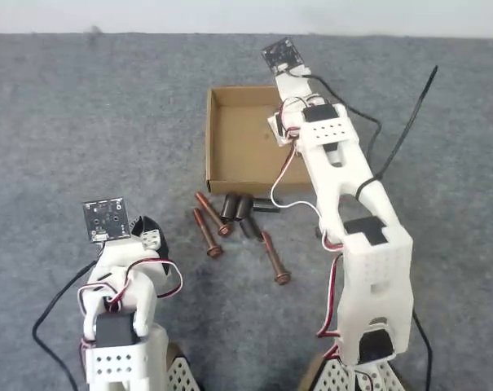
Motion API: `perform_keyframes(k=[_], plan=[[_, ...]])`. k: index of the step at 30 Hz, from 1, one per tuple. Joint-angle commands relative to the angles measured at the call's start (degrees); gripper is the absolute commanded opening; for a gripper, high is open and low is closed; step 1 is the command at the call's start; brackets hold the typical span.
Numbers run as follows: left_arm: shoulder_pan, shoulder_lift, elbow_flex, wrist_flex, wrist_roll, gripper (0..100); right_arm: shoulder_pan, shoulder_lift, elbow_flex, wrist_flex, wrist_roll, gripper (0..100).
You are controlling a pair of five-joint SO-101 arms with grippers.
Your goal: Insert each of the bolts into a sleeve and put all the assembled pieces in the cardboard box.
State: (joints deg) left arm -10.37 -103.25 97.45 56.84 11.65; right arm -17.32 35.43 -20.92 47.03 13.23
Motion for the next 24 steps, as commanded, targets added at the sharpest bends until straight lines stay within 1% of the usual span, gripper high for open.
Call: perform_keyframes(k=[1, 6, 10, 11, 15, 18, 21, 24], plan=[[0.0, -0.6, -0.8, -1.5, -0.5, 1, 1.3, 0.0, -6.2, 0.3, 0.6, 0.7], [0.0, -0.6, -0.8, -1.5, -0.5, 1, 1.3, 1.6, -6.4, 0.3, 0.6, 1.3], [0.0, -0.6, -0.8, -1.5, -0.5, 1, 1.3, 1.8, -6.4, 1.5, 0.7, 11.8], [0.0, -0.6, -0.8, -1.5, -0.5, 1, 1.3, 1.8, -6.4, 2.2, 0.7, 12.5], [0.0, -0.6, -0.8, -1.5, -0.5, 1, 1.4, 1.3, -6.8, 2.2, 0.7, 8.7], [0.0, -0.6, -0.8, -1.5, -0.5, 1, 1.5, 1.3, -9.5, 4.5, 0.7, 5.0], [0.0, -0.6, -0.8, -1.5, -0.5, 1, 1.6, 1.3, -14.5, 10.6, 0.5, 2.8], [0.0, -0.6, -0.8, -1.5, -0.5, 1, 1.3, 1.3, -20.1, 19.3, 0.2, 0.5]])
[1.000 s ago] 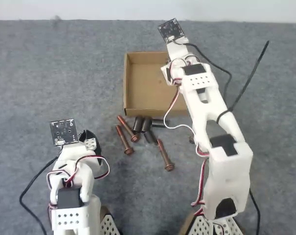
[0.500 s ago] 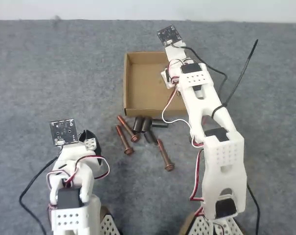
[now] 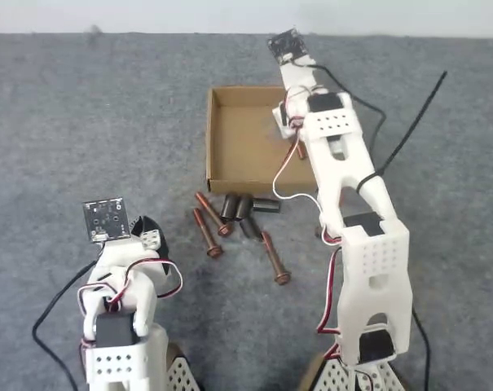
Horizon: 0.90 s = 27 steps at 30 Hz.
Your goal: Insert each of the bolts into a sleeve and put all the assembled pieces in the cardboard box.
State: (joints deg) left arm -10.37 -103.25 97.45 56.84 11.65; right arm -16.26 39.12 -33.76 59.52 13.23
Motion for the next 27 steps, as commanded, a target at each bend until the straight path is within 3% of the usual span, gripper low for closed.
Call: perform_keyframes(k=[1, 7, 15, 19, 27], plan=[[0.0, -0.6, -0.8, -1.5, -0.5, 1, 0.1, -2.4, -9.1, 9.7, -1.0, 0.6], [0.0, -0.6, -0.8, -1.5, -0.5, 1, 0.1, -2.4, -16.5, 22.9, -9.9, 0.6], [0.0, -0.6, -0.8, -1.5, -0.5, 1, 0.4, -2.4, -22.1, 42.2, -15.9, 0.6], [0.0, -0.6, -0.8, -1.5, -0.5, 1, 1.6, -4.4, -20.3, 43.6, -18.5, 0.6], [0.0, -0.6, -0.8, -1.3, -0.5, 1, 1.6, -17.9, -0.8, 43.3, -19.3, 0.6]])
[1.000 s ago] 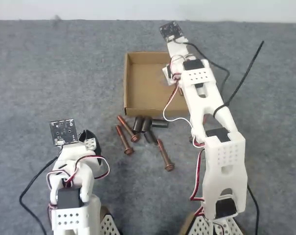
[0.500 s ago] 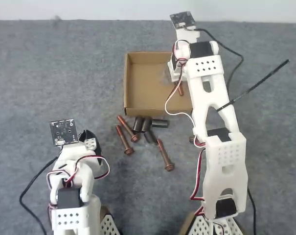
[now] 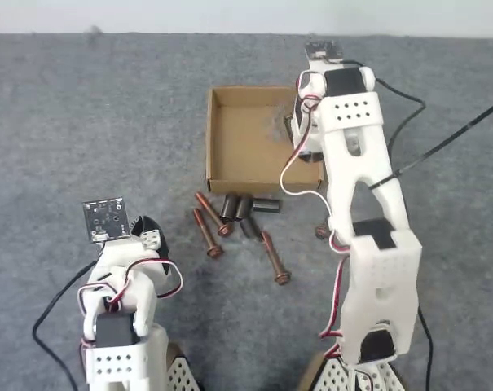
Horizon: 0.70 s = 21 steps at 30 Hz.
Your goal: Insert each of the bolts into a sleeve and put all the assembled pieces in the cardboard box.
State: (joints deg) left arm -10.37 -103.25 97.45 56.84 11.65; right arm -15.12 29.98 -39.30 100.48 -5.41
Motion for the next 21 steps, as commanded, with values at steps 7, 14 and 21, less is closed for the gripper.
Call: perform_keyframes(k=[7, 14, 21], plan=[[-0.2, -0.6, -0.8, -1.2, -0.5, 1, -0.7, -19.0, 20.3, 2.2, 3.1, 0.6], [-0.2, -0.6, -0.8, -1.3, -0.5, 1, -8.0, -31.9, 36.3, 2.2, 13.4, 0.6], [-0.2, -0.6, -0.8, -1.2, -0.5, 1, -15.9, -43.1, 48.9, -0.5, 17.1, 0.6]])
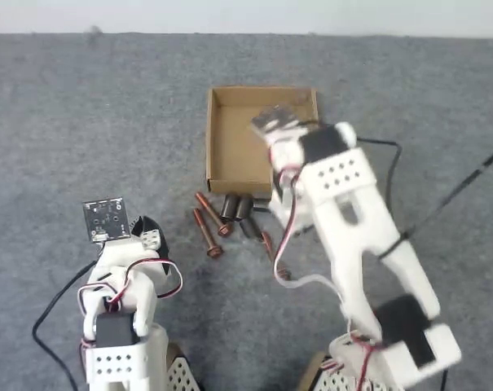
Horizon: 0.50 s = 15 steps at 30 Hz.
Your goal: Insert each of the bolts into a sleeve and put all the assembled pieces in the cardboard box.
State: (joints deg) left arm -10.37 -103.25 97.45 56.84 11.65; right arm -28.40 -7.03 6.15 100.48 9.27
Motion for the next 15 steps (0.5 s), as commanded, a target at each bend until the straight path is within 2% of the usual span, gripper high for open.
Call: perform_keyframes(k=[1, 7, 12, 15], plan=[[-0.2, -0.6, -0.8, -1.2, -0.5, 1, -3.8, -7.2, 5.5, -1.4, 3.6, 0.6], [-0.2, -0.6, -0.8, -1.2, -0.5, 1, -8.7, -13.5, 17.6, -7.5, 18.2, 0.9], [-0.2, -0.6, -0.8, -1.3, -0.5, 1, -8.7, -17.5, 23.8, -18.2, 29.1, 0.9], [-0.1, -0.6, -0.8, -1.3, -0.5, 1, -8.7, -18.0, 27.8, -24.5, 32.8, 1.0]])
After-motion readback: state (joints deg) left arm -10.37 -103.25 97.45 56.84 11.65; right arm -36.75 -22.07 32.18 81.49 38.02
